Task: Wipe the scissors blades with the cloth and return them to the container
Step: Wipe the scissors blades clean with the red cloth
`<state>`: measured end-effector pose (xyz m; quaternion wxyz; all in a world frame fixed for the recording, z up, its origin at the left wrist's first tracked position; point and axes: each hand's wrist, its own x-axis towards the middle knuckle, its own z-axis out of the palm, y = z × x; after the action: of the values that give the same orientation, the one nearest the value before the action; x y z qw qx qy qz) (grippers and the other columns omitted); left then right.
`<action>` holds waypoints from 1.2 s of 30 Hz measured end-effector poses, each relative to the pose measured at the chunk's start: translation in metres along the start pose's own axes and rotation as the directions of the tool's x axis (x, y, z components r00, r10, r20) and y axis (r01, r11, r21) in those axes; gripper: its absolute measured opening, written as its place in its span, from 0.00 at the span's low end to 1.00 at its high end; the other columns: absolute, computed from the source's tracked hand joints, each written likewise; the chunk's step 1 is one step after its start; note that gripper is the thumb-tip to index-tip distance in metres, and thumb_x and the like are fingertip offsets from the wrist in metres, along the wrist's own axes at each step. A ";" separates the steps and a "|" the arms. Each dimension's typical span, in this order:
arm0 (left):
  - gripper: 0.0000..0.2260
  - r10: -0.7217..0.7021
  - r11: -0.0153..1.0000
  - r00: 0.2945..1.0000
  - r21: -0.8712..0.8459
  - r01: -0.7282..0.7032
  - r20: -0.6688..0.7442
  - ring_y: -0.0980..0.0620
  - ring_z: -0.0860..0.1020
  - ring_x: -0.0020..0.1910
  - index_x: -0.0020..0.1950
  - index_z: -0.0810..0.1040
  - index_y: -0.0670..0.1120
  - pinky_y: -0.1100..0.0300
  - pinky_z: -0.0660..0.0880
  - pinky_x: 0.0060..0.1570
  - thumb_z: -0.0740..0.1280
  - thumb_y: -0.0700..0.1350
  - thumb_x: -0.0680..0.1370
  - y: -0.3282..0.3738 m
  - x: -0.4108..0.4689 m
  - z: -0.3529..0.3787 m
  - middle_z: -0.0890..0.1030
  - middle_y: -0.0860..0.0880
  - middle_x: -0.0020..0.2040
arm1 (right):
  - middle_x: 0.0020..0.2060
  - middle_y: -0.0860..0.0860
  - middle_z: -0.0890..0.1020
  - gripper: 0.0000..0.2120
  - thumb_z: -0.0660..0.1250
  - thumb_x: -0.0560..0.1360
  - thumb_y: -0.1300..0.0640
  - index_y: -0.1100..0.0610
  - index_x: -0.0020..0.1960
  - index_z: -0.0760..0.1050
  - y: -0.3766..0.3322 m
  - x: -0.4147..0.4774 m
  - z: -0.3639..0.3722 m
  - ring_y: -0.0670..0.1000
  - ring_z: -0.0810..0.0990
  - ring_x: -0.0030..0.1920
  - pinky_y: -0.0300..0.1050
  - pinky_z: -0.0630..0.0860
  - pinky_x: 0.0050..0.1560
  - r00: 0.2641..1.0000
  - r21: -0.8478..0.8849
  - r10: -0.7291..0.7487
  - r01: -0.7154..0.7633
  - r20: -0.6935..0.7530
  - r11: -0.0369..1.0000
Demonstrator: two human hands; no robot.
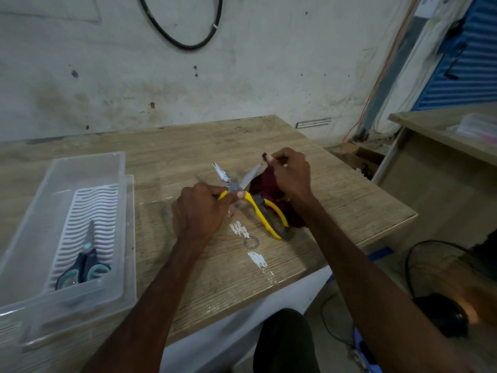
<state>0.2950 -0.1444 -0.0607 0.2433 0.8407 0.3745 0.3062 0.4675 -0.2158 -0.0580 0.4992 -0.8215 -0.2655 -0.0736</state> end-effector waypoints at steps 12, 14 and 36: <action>0.21 0.028 0.999 0.999 0.020 -0.028 -0.018 0.46 0.80 0.44 0.51 0.83 0.58 0.61 0.65 0.38 0.65 0.69 0.68 -0.005 0.003 0.004 0.84 0.47 0.40 | 0.43 0.51 0.83 0.06 0.69 0.73 0.56 0.54 0.48 0.82 -0.008 -0.047 0.002 0.49 0.79 0.45 0.46 0.75 0.48 0.907 -0.111 -0.377 0.400 0.186 0.910; 0.21 0.042 0.999 0.999 0.021 -0.042 -0.013 0.46 0.80 0.43 0.51 0.84 0.57 0.60 0.65 0.38 0.64 0.70 0.68 -0.005 0.004 0.005 0.84 0.47 0.39 | 0.41 0.50 0.81 0.04 0.71 0.71 0.54 0.52 0.45 0.82 -0.004 -0.042 0.002 0.50 0.78 0.44 0.49 0.75 0.46 0.905 -0.144 -0.382 0.410 0.189 0.901; 0.21 0.026 0.999 1.000 0.022 -0.026 -0.010 0.54 0.73 0.33 0.45 0.85 0.54 0.62 0.62 0.32 0.65 0.68 0.69 -0.002 0.001 0.001 0.82 0.48 0.35 | 0.36 0.47 0.81 0.05 0.65 0.72 0.55 0.51 0.37 0.74 -0.020 -0.020 0.005 0.53 0.75 0.43 0.51 0.59 0.49 0.926 -0.345 -0.373 0.368 0.056 0.863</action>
<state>0.2955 -0.1424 -0.0622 0.2280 0.8465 0.3681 0.3097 0.4396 -0.2111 -0.0522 0.3237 -0.8301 -0.3978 -0.2190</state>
